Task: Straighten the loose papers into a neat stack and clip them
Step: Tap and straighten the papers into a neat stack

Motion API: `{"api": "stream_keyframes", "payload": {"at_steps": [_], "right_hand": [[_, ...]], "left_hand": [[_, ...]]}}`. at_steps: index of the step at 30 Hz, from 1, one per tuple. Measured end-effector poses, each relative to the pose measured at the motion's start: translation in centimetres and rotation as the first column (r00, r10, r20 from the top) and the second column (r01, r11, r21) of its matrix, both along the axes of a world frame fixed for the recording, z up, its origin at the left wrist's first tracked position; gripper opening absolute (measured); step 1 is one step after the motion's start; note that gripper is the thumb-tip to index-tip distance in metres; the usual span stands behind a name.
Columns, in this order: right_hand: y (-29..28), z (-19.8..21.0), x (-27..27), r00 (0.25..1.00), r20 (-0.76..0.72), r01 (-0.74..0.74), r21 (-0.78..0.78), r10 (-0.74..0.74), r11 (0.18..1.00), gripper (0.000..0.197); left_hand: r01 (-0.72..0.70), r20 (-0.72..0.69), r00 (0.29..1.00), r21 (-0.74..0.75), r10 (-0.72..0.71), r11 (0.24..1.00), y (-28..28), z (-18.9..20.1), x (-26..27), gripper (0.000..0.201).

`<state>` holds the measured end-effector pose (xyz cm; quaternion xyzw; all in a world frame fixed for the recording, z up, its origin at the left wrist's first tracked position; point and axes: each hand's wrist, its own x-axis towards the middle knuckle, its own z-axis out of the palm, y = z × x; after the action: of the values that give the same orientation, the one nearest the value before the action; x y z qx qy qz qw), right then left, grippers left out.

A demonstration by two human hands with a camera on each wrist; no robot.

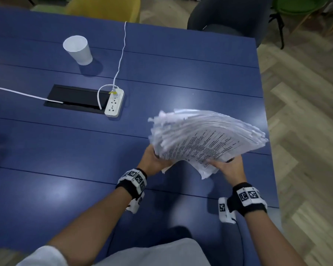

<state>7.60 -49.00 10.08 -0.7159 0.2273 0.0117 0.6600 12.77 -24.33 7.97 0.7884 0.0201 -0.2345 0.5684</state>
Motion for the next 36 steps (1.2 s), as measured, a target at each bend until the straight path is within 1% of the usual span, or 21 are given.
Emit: {"api": "stream_keyframes", "payload": {"at_steps": [2,4,7,10,12,13,15,17,19,20,22,24,25,27,29,30,31,32,34,35,36], "right_hand": [[-0.3,0.3,0.3,0.999,0.04,0.03,-0.037,-0.028,0.999,0.033],[0.3,0.6,0.7,0.996,0.072,0.054,-0.012,-0.053,0.998,0.037],[1.2,1.3,1.5,0.993,0.108,0.045,0.02,-0.047,0.999,0.049],[-0.4,3.3,1.1,0.99,0.135,0.023,0.057,-0.03,0.998,0.059],[-2.1,6.1,0.7,0.98,0.195,0.026,0.012,-0.027,1.0,0.074],[-2.9,7.7,0.7,0.969,0.246,0.017,-0.039,-0.007,0.999,0.076],[-4.1,10.9,1.0,0.947,0.286,-0.095,-0.184,0.146,0.978,0.082],[-4.2,12.9,1.3,0.917,0.164,-0.294,-0.34,0.364,0.893,0.081],[-3.1,13.4,1.7,0.864,0.022,-0.448,-0.419,0.502,0.79,0.077],[-2.3,13.2,1.8,0.859,-0.004,-0.463,-0.434,0.512,0.773,0.074],[-1.2,12.5,1.7,0.879,0.04,-0.414,-0.431,0.476,0.802,0.055],[-0.5,12.3,1.4,0.885,0.118,-0.375,-0.39,0.45,0.841,0.03],[-0.5,12.1,1.2,0.883,0.148,-0.367,-0.371,0.445,0.853,0.028],[-1.0,11.6,0.5,0.895,0.172,-0.334,-0.35,0.411,0.875,0.034],[-2.1,11.0,-0.2,0.915,0.18,-0.291,-0.324,0.361,0.9,0.037],[-2.6,10.8,-0.5,0.923,0.18,-0.273,-0.316,0.34,0.909,0.037],[-3.2,10.4,-0.9,0.93,0.18,-0.255,-0.308,0.319,0.917,0.035],[-3.7,10.3,-1.2,0.937,0.18,-0.237,-0.298,0.298,0.925,0.031],[-4.5,10.0,-2.0,0.946,0.184,-0.212,-0.266,0.265,0.941,0.02],[-4.8,9.8,-2.3,0.948,0.196,-0.196,-0.26,0.25,0.946,0.019],[-5.0,9.5,-2.4,0.953,0.208,-0.167,-0.239,0.218,0.956,0.024]], "left_hand": [[-0.059,0.106,0.992,-0.088,0.069,0.994,-0.4,1.5,0.6,0.059],[-0.057,0.177,0.982,-0.09,0.072,0.994,-0.9,1.5,1.0,0.054],[-0.095,0.206,0.971,-0.116,0.118,0.989,-1.9,2.0,1.6,0.045],[-0.095,0.203,0.973,-0.098,0.113,0.991,-0.9,2.8,2.4,0.027],[-0.018,0.245,0.969,-0.033,0.026,0.999,0.3,3.8,3.1,0.023],[0.042,0.258,0.965,-0.003,-0.04,0.999,0.8,4.4,3.4,0.023],[0.145,0.257,0.955,0.028,-0.148,0.989,1.7,6.0,4.2,0.024],[0.252,0.262,0.925,0.113,-0.274,0.961,2.1,7.8,4.9,0.029],[0.368,0.283,0.86,0.23,-0.424,0.901,1.9,9.6,5.1,0.032],[0.416,0.293,0.819,0.288,-0.493,0.863,1.5,10.3,5.0,0.035],[0.469,0.304,0.758,0.36,-0.577,0.807,0.7,11.3,4.6,0.041],[0.487,0.294,0.748,0.367,-0.595,0.793,0.7,11.7,4.4,0.041],[0.492,0.285,0.753,0.355,-0.593,0.795,1.1,11.5,4.4,0.038],[0.511,0.24,0.757,0.362,-0.607,0.78,2.4,10.9,4.4,0.032],[0.519,0.15,0.762,0.439,-0.63,0.733,4.2,9.7,4.5,0.027],[0.505,0.114,0.784,0.454,-0.61,0.734,5.2,8.9,4.4,0.023],[0.474,0.093,0.825,0.422,-0.557,0.773,6.1,8.2,4.4,0.021],[0.42,0.084,0.877,0.348,-0.474,0.838,6.9,7.6,4.2,0.019],[0.212,0.121,0.965,0.16,-0.232,0.964,8.1,6.7,3.8,0.023],[0.087,0.145,0.985,0.053,-0.094,0.995,8.4,6.3,3.4,0.025],[-0.016,0.131,0.991,-0.072,0.026,0.997,8.4,6.0,2.7,0.031]]}}
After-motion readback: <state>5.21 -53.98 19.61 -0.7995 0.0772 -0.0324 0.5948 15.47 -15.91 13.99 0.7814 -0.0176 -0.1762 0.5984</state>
